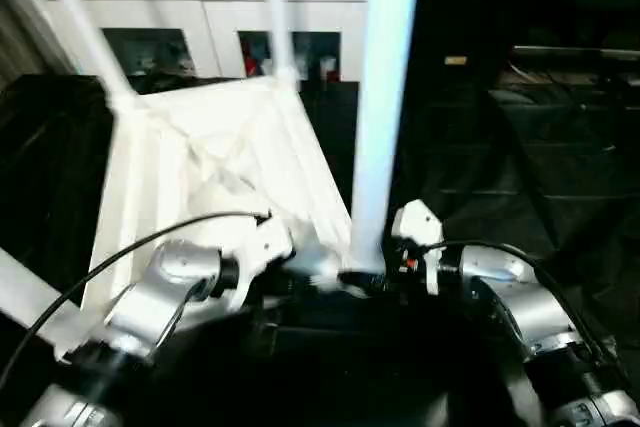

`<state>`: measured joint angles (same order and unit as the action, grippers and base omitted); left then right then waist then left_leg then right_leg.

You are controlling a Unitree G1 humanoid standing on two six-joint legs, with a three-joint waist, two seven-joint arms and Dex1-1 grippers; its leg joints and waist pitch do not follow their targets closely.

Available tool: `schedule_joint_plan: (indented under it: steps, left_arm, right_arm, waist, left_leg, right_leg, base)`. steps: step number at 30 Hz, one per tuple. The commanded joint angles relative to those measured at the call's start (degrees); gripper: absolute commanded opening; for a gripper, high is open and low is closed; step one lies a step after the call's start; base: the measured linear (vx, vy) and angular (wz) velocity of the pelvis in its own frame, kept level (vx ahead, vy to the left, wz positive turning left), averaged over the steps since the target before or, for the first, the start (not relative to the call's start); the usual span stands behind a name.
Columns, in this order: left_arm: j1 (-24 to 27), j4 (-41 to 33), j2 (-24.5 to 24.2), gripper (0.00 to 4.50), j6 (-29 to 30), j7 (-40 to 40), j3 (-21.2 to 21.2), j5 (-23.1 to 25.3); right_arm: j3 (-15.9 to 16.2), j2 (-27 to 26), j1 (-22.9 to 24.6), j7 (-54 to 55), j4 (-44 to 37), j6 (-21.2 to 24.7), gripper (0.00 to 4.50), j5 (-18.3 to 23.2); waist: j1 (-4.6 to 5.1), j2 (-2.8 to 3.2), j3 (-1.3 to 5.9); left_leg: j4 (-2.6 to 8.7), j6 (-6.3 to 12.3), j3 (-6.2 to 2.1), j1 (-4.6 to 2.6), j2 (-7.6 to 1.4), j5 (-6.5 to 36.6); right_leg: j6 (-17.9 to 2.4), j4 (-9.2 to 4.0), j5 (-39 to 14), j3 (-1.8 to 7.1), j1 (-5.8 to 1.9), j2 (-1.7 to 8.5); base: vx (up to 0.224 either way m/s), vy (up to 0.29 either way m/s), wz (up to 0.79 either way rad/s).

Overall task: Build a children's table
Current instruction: Rotate leg to tighten

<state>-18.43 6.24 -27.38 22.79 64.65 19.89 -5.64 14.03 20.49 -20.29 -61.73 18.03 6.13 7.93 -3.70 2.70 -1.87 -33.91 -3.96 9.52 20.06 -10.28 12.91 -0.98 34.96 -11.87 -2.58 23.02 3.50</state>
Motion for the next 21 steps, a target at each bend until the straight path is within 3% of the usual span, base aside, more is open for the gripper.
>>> schedule_joint_plan:
  steps: [1,11,21]
  left_arm:
    - [1.05,-1.20,-0.86,0.00,1.55,3.55,2.62,-1.64]
    - [1.25,-2.27,-2.35,0.00,2.85,5.13,2.47,-1.94]
    - [1.74,-3.40,-3.07,0.00,4.30,4.95,2.63,-2.34]
  right_arm:
    - [0.60,1.02,0.22,-1.75,-1.65,0.30,3.98,0.31]
    - [0.77,2.81,0.18,-4.70,-1.44,0.80,3.98,0.79]
    - [0.84,2.19,-0.08,-5.33,-1.16,1.79,3.12,1.70]
  waist:
    - [-0.08,0.01,2.72]
    - [-0.08,-0.04,2.85]
    - [-0.08,-0.08,2.94]
  left_leg:
    - [3.72,4.88,-0.56,0.06,-2.73,5.20]
    - [3.47,5.02,-0.60,0.35,-2.45,3.46]
    - [3.36,5.29,-0.61,0.39,-2.45,2.79]
  right_leg:
    - [-15.67,-3.32,-0.93,2.49,-3.31,4.07]
    - [-15.46,-3.20,0.73,2.37,-3.62,4.01]
    - [-15.73,-3.08,0.98,2.30,-3.69,4.01]
  base:
    - [0.000,0.000,0.00]
    - [0.000,0.000,0.00]
    - [0.000,0.000,0.00]
